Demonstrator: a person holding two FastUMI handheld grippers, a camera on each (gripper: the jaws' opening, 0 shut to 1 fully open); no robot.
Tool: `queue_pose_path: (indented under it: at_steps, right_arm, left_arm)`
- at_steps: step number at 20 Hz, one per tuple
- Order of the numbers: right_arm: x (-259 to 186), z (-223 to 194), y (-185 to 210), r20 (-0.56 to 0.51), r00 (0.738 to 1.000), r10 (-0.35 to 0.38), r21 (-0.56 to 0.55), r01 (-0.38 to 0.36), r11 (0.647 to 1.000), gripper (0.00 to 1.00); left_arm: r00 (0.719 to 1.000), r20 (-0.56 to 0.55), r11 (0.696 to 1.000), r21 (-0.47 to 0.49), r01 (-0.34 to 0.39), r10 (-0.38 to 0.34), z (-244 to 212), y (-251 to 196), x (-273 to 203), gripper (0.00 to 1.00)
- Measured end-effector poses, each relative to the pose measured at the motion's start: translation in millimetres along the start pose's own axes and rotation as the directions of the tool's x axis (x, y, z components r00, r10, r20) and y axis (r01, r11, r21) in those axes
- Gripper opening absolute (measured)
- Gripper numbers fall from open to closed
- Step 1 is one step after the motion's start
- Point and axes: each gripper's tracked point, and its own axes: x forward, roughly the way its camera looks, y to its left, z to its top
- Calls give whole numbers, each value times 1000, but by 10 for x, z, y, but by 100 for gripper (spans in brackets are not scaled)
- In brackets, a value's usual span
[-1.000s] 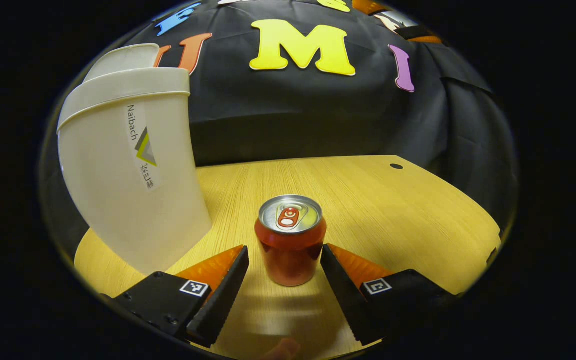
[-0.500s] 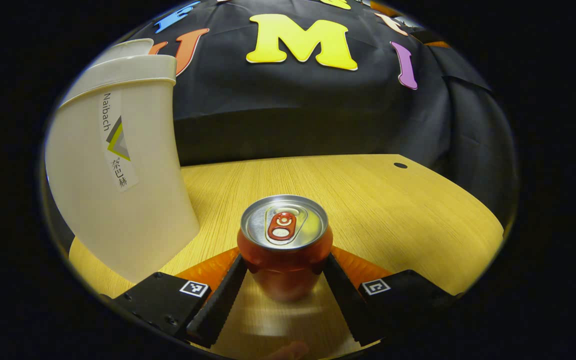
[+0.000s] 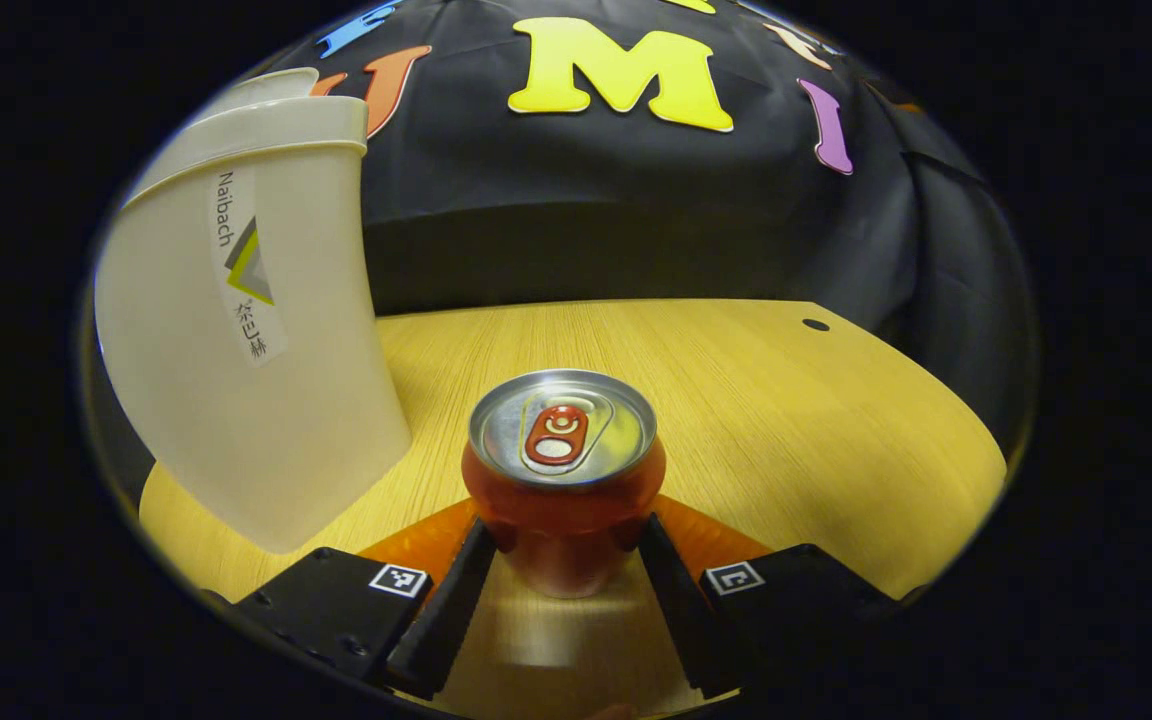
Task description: Press the lid of the desktop garbage bin to open it, pick up the crumpled paper on the desktop and throw it into the bin, then pick up the pop can on the desktop and drop it into the bin, and finally close the garbage bin lid.
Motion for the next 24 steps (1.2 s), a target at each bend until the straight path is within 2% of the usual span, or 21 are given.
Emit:
queue_pose_path:
  at_steps: [5,8,12,13,17,19,24]
  right_arm:
    - [-141,80,-203,29,999,-13,44,12,999,94]
    - [-217,123,-415,43,999,-34,88,30,996,96]
    - [-254,36,-668,40,998,-56,158,49,986,96]
    - [-243,-6,-709,36,998,-59,168,52,984,94]
    - [-165,-146,-833,15,996,-84,198,79,977,96]
    - [-107,-189,-797,3,997,-76,224,73,972,94]
    - [-33,-256,-624,-15,999,-44,221,46,974,96]
  left_arm:
    - [996,87,1000,15,-5,4,699,38,-394,85]
    - [991,131,1000,10,-10,8,1154,109,-696,85]
    - [984,176,997,63,-41,30,1761,258,-1043,85]
    - [983,179,995,69,-65,51,1877,339,-1113,84]
    - [973,183,985,78,-155,138,2267,737,-1287,84]
    - [964,195,978,72,-197,180,2409,953,-1328,84]
    - [944,221,964,41,-262,247,2686,1405,-1294,84]
